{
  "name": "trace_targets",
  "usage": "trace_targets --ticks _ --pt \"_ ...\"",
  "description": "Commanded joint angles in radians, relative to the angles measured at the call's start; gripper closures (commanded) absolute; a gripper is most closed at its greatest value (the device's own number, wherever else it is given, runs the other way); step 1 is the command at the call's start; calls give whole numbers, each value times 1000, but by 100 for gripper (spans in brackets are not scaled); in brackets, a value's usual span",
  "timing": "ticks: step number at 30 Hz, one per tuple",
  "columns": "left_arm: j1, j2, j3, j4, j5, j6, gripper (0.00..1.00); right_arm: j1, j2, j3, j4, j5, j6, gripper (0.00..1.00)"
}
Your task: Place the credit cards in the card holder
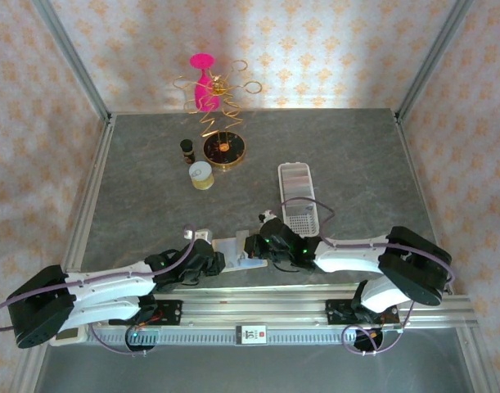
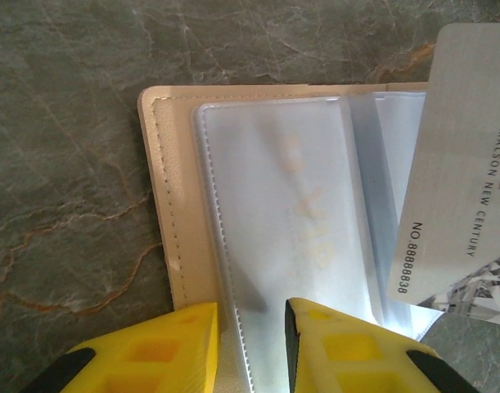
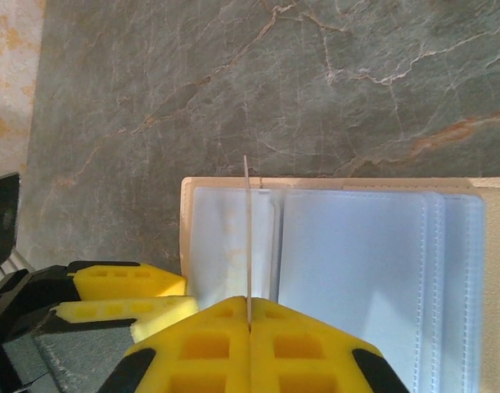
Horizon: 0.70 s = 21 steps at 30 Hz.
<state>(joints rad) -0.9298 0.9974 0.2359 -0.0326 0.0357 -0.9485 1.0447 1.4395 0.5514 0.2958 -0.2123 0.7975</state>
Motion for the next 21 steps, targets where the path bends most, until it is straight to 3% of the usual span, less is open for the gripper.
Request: trace_targets --ticks 1,14,21 --pt "-8 -2 -25 -3 -31 -16 70 8 15 -16 29 19 19 100" --pt "-9 1 -35 13 -20 -16 75 18 36 -29 41 14 37 100" --pt "-8 4 -41 14 -25 -24 83 24 49 -37 51 1 53 100"
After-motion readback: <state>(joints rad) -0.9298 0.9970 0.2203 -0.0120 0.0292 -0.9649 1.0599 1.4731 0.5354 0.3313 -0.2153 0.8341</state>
